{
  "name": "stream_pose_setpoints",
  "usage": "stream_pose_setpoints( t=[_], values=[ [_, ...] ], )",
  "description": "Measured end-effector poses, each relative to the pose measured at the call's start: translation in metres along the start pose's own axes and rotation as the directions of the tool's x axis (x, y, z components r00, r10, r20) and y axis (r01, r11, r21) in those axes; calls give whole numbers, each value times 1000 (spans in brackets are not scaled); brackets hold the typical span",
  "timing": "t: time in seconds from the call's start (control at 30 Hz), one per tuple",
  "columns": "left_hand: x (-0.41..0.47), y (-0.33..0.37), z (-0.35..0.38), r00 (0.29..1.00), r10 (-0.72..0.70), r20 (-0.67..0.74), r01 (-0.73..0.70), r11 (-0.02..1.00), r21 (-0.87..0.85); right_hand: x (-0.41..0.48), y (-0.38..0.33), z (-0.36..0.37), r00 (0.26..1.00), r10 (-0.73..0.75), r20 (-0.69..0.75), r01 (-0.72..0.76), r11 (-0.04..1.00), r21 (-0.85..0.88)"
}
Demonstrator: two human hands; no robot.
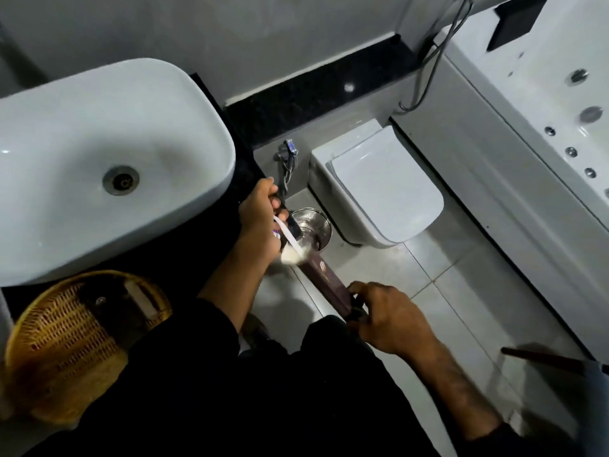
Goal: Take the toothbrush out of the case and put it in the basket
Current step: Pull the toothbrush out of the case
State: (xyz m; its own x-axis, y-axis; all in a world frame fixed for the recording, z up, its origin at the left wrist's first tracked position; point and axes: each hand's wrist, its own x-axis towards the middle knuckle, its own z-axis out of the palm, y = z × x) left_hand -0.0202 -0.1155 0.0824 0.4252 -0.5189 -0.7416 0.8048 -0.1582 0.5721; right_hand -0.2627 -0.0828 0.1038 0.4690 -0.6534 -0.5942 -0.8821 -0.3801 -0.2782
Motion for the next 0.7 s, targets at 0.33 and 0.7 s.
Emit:
stream_pose_setpoints(
  t=[0.33,0.7],
  values=[
    [38,33,8,988,-40,-152,40,999,1,142,55,19,986,133,-102,-68,874,481],
    [33,-3,28,950,-65,-305,43,996,-80,275,72,-5,993,85,-87,-30,867,498]
  ],
)
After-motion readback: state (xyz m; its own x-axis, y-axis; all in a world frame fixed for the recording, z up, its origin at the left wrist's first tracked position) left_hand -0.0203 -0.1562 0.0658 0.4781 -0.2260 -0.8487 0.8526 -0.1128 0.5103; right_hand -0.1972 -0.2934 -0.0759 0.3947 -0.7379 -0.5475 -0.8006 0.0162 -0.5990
